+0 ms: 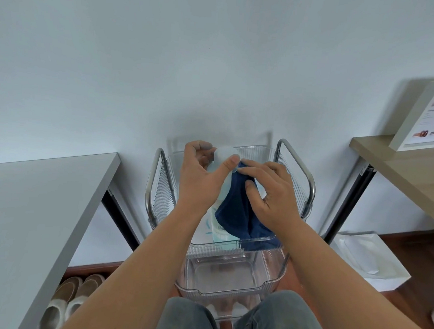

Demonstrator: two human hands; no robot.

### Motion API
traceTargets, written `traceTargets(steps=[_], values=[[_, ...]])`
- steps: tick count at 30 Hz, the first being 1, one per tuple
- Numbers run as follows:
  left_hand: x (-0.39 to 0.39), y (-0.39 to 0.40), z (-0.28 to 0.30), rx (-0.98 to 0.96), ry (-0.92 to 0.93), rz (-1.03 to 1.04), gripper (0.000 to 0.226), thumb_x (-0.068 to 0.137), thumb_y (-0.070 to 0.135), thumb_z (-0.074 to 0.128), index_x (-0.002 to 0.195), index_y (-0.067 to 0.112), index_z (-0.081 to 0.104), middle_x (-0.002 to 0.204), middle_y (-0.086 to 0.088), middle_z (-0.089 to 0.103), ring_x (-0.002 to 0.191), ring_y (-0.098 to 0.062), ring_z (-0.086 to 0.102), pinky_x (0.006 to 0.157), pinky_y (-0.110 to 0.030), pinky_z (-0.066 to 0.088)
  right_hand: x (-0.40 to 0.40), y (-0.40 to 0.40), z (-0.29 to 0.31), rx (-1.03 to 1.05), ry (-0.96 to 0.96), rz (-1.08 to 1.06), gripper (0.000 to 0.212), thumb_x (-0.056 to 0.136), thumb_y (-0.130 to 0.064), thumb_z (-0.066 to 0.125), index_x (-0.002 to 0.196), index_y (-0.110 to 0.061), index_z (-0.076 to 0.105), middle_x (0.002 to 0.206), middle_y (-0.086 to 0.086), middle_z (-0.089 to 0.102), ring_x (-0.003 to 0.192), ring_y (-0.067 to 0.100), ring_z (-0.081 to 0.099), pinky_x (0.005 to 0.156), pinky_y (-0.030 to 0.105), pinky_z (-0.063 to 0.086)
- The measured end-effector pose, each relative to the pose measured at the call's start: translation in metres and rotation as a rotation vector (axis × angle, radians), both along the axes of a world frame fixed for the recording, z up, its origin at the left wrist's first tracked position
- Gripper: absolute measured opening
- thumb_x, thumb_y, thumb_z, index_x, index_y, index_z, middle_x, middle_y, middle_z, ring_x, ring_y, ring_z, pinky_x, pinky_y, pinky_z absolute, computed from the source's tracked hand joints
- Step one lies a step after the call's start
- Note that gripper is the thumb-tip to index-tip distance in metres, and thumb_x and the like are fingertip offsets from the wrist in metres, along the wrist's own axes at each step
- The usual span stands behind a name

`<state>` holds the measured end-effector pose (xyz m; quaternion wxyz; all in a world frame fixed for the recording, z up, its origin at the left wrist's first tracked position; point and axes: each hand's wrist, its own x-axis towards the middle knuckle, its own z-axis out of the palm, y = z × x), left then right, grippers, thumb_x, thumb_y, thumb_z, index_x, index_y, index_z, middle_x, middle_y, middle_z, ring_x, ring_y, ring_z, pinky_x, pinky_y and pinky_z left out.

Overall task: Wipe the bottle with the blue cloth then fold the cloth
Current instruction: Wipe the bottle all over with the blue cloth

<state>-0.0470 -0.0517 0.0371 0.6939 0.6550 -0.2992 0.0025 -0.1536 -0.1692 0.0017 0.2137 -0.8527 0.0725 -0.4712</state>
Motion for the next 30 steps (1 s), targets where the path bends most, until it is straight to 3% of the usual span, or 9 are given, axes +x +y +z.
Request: traceTargets(steps=[6, 8, 12, 15, 17, 21, 24, 28, 30], values=[[-0.004, 0.006, 0.000, 0.062, -0.091, -0.032, 0.028, 0.082, 0.037, 0.077, 0.106, 0.039, 0.063, 0.093, 0.033, 0.063, 0.090, 0.007, 0.059, 0.083, -0.010, 0.046, -0.001, 0.000, 0.003, 0.130, 0.006, 0.053, 0.027, 0.092, -0.028, 0.051, 0.109, -0.025, 0.072, 0.121, -0.010, 0.066, 0.111, 0.018, 0.053, 0.099, 0.028, 0.037], [-0.007, 0.011, -0.003, 0.120, -0.147, -0.047, 0.028, 0.089, 0.039, 0.070, 0.116, 0.039, 0.064, 0.103, 0.033, 0.063, 0.102, 0.008, 0.057, 0.091, -0.014, 0.045, -0.002, 0.004, 0.003, 0.236, -0.005, 0.075, 0.025, 0.092, -0.033, 0.054, 0.110, -0.029, 0.071, 0.121, -0.014, 0.065, 0.112, 0.014, 0.052, 0.098, 0.020, 0.036], [-0.009, 0.026, -0.010, 0.252, -0.208, -0.153, 0.041, 0.095, 0.046, 0.054, 0.135, 0.054, 0.046, 0.135, 0.032, 0.050, 0.126, 0.011, 0.044, 0.103, -0.023, 0.040, -0.001, 0.011, 0.003, 0.349, -0.014, 0.067, 0.023, 0.091, -0.029, 0.063, 0.112, -0.033, 0.070, 0.119, -0.023, 0.063, 0.113, 0.007, 0.052, 0.097, 0.010, 0.035], [-0.002, 0.039, -0.004, 0.375, -0.218, -0.270, 0.049, 0.094, 0.048, 0.052, 0.137, 0.065, 0.034, 0.129, 0.053, 0.037, 0.120, 0.018, 0.042, 0.089, -0.009, 0.043, 0.000, 0.014, 0.004, 0.357, -0.014, 0.036, 0.023, 0.090, -0.024, 0.066, 0.111, -0.031, 0.071, 0.116, -0.026, 0.062, 0.111, 0.005, 0.053, 0.094, 0.005, 0.032], [0.004, 0.045, 0.001, 0.435, -0.205, -0.341, 0.054, 0.096, 0.044, 0.056, 0.137, 0.068, 0.031, 0.120, 0.063, 0.031, 0.123, 0.010, 0.044, 0.080, 0.002, 0.041, -0.001, 0.015, 0.005, 0.367, -0.013, 0.033, 0.022, 0.089, -0.024, 0.066, 0.109, -0.032, 0.072, 0.114, -0.028, 0.062, 0.109, 0.004, 0.052, 0.092, 0.003, 0.032], [0.014, 0.046, 0.006, 0.500, -0.240, -0.386, 0.057, 0.095, 0.045, 0.058, 0.138, 0.067, 0.029, 0.128, 0.046, 0.035, 0.119, -0.006, 0.052, 0.081, -0.010, 0.045, -0.003, 0.021, 0.008, 0.372, -0.046, 0.020, 0.015, 0.088, -0.022, 0.068, 0.100, -0.029, 0.074, 0.112, -0.022, 0.066, 0.102, 0.006, 0.050, 0.089, 0.006, 0.036], [0.017, 0.046, 0.005, 0.497, -0.254, -0.391, 0.058, 0.094, 0.043, 0.060, 0.137, 0.067, 0.031, 0.132, 0.033, 0.039, 0.117, -0.009, 0.055, 0.081, -0.012, 0.047, -0.005, 0.027, 0.008, 0.294, -0.049, -0.041, 0.014, 0.087, -0.021, 0.068, 0.099, -0.025, 0.075, 0.113, -0.016, 0.066, 0.102, 0.007, 0.045, 0.090, 0.019, 0.038], [0.017, 0.047, 0.006, 0.496, -0.248, -0.383, 0.056, 0.096, 0.038, 0.060, 0.135, 0.069, 0.033, 0.129, 0.035, 0.042, 0.115, -0.005, 0.055, 0.077, -0.004, 0.046, -0.007, 0.036, 0.007, 0.240, -0.031, -0.067, 0.018, 0.086, -0.025, 0.066, 0.102, -0.024, 0.075, 0.115, -0.009, 0.063, 0.105, 0.016, 0.047, 0.090, 0.037, 0.042], [0.018, 0.047, 0.011, 0.506, -0.270, -0.378, 0.050, 0.097, 0.042, 0.057, 0.132, 0.070, 0.036, 0.123, 0.042, 0.042, 0.113, 0.010, 0.051, 0.078, 0.000, 0.042, -0.008, 0.036, 0.008, 0.234, -0.024, -0.057, 0.020, 0.086, -0.024, 0.066, 0.104, -0.023, 0.074, 0.116, -0.008, 0.063, 0.105, 0.016, 0.048, 0.090, 0.038, 0.043]])
